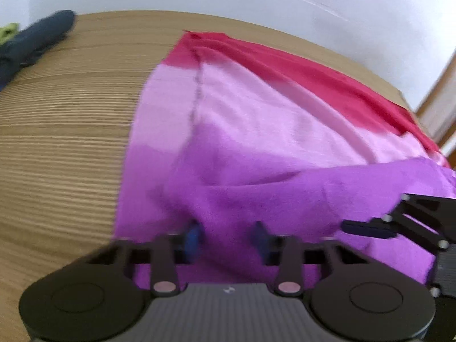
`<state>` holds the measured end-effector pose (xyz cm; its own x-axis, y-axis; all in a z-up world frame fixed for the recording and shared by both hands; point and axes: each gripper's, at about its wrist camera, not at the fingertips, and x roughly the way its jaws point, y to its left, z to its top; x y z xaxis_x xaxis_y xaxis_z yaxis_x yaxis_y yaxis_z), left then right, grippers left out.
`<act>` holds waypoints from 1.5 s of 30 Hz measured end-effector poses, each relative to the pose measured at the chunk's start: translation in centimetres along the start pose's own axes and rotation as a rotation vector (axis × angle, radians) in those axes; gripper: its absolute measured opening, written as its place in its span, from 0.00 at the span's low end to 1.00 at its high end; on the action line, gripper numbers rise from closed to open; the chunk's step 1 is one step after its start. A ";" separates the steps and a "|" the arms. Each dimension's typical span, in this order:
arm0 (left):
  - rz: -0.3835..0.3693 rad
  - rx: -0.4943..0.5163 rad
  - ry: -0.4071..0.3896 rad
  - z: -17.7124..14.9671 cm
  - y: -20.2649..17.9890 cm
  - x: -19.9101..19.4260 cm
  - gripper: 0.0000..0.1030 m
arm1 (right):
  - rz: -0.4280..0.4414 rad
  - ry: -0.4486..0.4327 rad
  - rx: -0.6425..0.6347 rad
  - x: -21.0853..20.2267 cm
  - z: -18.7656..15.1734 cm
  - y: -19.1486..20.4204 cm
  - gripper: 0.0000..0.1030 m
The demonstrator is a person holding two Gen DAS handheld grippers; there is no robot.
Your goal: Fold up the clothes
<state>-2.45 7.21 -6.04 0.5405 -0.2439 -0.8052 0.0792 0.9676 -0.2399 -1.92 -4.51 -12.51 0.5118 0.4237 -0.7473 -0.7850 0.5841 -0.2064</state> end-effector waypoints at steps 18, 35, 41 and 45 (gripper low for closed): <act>0.041 0.015 -0.127 0.7 4.2 -10.7 0.03 | 0.223 -0.230 0.144 -9.1 5.0 6.6 0.04; 0.128 0.042 -0.076 -1.4 7.2 -8.2 0.42 | 0.198 -0.046 0.284 -5.3 4.5 3.2 0.48; 0.091 0.140 -0.185 5.8 5.1 -4.5 0.48 | 0.058 -0.065 0.469 -0.8 4.9 -4.0 0.49; 0.080 0.137 -0.162 11.8 5.2 2.1 0.47 | 0.065 -0.061 0.519 1.7 3.9 -5.7 0.49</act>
<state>8.97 12.52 -2.63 0.6765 -0.1634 -0.7181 0.1379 0.9859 -0.0944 4.79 -4.40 -10.11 0.4993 0.5007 -0.7071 -0.5471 0.8150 0.1908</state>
